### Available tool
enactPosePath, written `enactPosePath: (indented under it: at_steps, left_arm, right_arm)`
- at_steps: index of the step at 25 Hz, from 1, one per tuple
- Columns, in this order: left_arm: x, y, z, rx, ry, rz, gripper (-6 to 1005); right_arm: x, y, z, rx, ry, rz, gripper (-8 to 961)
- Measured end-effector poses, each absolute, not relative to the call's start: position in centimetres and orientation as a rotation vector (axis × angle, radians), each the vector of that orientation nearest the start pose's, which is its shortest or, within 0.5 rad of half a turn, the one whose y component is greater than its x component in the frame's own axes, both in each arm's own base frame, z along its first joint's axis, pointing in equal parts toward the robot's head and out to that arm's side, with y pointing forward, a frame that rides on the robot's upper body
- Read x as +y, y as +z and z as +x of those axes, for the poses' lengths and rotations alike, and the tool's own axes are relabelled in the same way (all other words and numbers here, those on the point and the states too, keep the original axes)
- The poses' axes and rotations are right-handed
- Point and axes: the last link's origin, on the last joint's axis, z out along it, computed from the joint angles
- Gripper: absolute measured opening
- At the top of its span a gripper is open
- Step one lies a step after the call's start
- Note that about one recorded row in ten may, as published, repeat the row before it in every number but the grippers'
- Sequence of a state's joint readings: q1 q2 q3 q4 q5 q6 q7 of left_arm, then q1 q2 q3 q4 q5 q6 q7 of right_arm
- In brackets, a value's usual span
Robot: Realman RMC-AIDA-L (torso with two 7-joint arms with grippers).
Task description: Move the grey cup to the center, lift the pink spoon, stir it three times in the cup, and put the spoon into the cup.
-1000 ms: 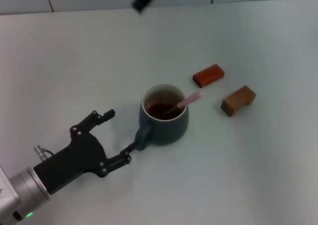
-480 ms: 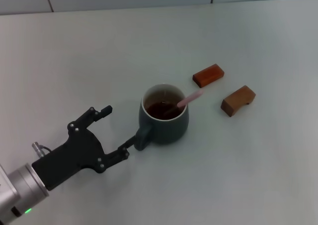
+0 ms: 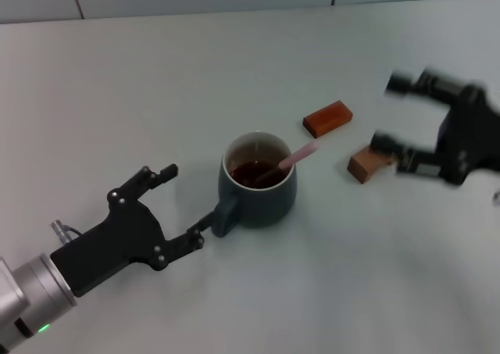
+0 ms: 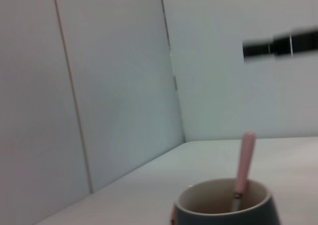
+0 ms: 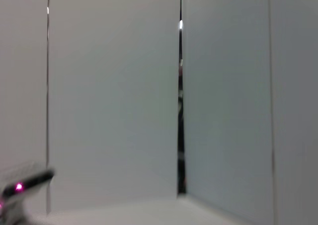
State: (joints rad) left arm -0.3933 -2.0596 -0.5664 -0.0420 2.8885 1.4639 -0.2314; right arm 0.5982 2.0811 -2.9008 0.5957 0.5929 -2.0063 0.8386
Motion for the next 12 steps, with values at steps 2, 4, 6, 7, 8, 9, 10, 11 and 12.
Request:
enactPosePath:
  at_steps: [2,4,6,7,8,9,10,11,12]
  left_arm:
    - [24.2,-7.8,-29.8,-0.102,-0.805,-2.427,836]
    - [24.1,-8.0,-29.8,-0.096,-0.804,-2.448,837]
    - [24.0,-8.1,-29.8,-0.097,-0.802,-2.453,837]
    - [23.9,-8.1,-29.8,-0.099,-0.801,-2.453,837]
    - [23.8,-8.1,-29.9,-0.103,-0.800,-2.452,837]
    - [23.8,-8.1,-29.9,-0.105,-0.799,-2.452,837]
    - [23.7,-8.1,-30.0,-0.107,-0.798,-2.452,837]
    - [23.7,-8.1,-30.0,-0.109,-0.797,-2.451,837]
    - [23.7,-8.1,-30.1,-0.110,-0.795,-2.449,837]
  right_arm:
    - [27.4,2.0,28.7,0.252,0.970,-2.600,793]
    - [27.0,0.9,29.2,0.286,0.929,-2.651,793]
    - [26.6,-0.1,29.5,0.325,0.885,-2.704,794]
    - [26.4,-1.1,30.0,0.365,0.836,-2.741,794]
    - [26.4,-1.1,30.0,0.365,0.836,-2.741,794]
    - [26.3,-1.4,30.1,0.379,0.821,-2.745,794]
    - [26.3,-1.8,30.3,0.390,0.809,-2.747,794]
    - [26.2,-2.1,30.4,0.400,0.798,-2.747,794]
    - [26.2,-2.4,30.5,0.407,0.790,-2.749,794]
